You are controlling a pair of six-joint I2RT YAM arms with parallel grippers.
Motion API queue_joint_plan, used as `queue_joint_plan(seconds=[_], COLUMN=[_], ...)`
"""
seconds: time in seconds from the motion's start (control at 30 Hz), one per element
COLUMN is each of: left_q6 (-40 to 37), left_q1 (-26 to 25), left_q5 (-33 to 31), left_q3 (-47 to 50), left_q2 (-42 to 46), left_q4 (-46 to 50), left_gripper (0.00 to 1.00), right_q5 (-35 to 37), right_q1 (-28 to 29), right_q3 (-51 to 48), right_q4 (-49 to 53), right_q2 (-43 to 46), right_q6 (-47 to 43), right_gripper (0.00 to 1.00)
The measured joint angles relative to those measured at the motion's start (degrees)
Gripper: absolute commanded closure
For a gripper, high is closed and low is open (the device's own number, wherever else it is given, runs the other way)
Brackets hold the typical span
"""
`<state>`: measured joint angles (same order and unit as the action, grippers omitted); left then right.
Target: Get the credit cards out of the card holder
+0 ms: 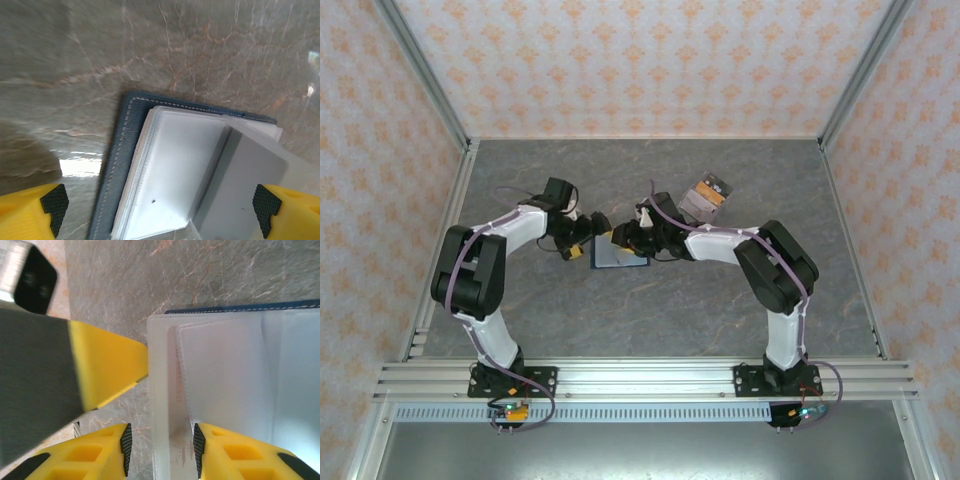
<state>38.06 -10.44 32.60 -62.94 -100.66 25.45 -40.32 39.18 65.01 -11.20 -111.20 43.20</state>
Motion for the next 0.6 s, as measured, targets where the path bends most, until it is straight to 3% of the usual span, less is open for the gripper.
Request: queue_joint_plan(seconds=[0.23, 0.6], left_q6=[-0.02, -0.59], left_q1=[0.72, 0.79], left_q5=[-7.43, -4.13], left_q3=[-0.74, -0.76], left_q2=[4.09, 3.61], left_q4=[2.21, 2.14], left_gripper=[0.02, 0.12], right_q5=[2.47, 18.99], right_q1=[1.14, 1.14], right_q3=[2.10, 2.12], right_q4=[3.58, 16.52], right_q2=[-1.05, 3.06], right_q6=[-1.86, -6.21], right_gripper=[0.61, 0.61])
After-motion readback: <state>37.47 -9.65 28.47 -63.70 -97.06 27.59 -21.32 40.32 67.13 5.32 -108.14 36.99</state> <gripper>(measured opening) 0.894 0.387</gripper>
